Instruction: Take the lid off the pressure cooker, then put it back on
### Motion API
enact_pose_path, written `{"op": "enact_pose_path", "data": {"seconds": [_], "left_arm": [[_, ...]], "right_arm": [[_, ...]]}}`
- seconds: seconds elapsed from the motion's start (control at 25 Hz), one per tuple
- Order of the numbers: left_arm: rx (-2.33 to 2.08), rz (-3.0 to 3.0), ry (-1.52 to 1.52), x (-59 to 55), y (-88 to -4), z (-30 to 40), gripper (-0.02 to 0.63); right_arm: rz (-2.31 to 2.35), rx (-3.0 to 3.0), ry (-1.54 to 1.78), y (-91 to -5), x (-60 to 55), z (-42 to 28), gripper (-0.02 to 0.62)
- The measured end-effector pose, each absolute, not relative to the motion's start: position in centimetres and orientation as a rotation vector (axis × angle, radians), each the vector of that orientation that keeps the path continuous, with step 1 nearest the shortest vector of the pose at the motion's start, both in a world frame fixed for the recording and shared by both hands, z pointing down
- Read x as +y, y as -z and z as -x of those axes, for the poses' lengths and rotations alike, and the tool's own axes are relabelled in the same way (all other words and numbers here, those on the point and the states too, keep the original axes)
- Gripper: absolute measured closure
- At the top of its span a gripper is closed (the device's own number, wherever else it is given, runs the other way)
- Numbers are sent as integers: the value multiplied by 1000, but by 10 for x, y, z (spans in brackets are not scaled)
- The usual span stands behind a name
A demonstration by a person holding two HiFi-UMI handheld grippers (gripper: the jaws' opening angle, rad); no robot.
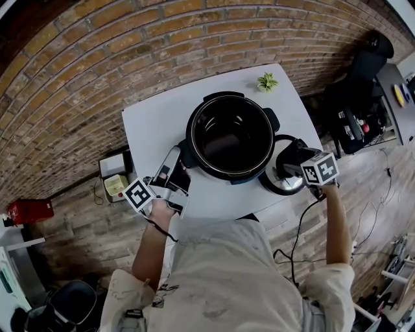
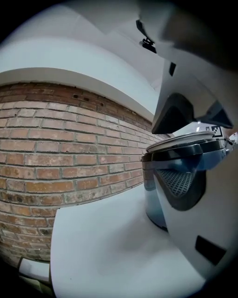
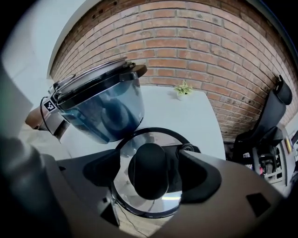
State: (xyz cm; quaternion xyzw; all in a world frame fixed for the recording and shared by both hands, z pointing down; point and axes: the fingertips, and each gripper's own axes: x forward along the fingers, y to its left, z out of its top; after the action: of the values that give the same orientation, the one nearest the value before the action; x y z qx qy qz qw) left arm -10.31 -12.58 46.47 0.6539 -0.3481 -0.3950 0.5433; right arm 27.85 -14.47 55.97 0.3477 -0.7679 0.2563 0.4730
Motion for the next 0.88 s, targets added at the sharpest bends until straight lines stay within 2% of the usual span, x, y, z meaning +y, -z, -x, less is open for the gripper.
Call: {"op": "enact_pose_path", "data": {"seconds": [0.44, 0.56, 0.6, 0.68, 0.88], "left_arm": [[-806, -1562, 882, -129, -472, 85, 368], [-829, -1554, 863, -129, -478, 85, 411], [-833, -1546, 857, -129, -480, 85, 434], [-840, -1547, 837, -129, -480, 85, 437], [-844, -1554, 821, -129, -477, 85, 469]], "right_arm": [[-704, -1747, -558, -594, -143, -283, 195], [-653, -1714, -519, -605, -142, -284, 199], [-629, -1713, -526, -607, -140, -282, 212], [-593, -1706, -552, -609, -137, -278, 279], [-576, -1676, -569, -610, -137, -276, 282]]}}
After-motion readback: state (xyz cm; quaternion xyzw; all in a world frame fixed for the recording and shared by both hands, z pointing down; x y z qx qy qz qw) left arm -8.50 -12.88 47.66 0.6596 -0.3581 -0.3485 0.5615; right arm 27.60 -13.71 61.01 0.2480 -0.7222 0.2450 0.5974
